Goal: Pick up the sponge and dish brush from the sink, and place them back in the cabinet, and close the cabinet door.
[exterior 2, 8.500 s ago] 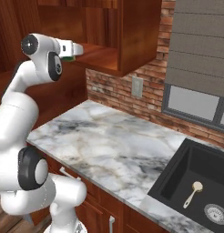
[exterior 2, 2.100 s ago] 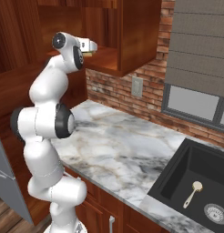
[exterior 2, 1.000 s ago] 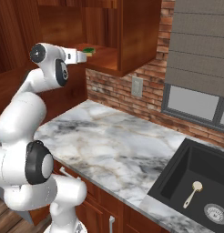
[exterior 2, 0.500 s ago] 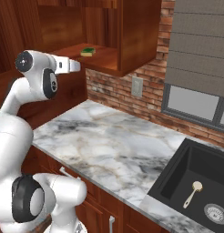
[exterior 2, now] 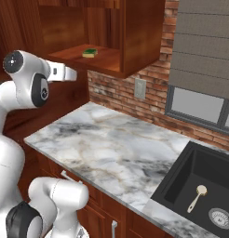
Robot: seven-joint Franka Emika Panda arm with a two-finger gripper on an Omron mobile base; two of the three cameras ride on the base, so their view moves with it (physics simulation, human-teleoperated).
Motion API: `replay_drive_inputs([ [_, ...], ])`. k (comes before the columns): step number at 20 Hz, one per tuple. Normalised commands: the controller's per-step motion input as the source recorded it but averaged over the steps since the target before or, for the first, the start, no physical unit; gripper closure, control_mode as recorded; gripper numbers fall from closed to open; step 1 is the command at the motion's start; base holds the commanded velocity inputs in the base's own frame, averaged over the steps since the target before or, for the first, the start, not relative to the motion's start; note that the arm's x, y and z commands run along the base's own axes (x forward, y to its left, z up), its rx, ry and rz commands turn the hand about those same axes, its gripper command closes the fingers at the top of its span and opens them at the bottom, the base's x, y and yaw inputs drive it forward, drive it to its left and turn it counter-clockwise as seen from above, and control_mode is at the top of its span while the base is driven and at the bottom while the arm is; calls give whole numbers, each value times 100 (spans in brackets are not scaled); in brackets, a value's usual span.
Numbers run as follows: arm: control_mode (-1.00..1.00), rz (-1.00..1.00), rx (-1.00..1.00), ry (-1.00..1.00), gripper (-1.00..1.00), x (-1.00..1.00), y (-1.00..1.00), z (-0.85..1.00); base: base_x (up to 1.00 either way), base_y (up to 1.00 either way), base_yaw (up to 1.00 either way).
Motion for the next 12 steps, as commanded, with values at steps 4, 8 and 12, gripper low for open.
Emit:
replay_drive_inputs([
  [4,-100,0,0,6,-100,-47,0,-21,0,0,0],
  [8,-100,0,0,3,-100,-48,0,-27,0,0,0],
  [12,-100,0,0,4,-100,-51,0,-30,0,0,0],
])
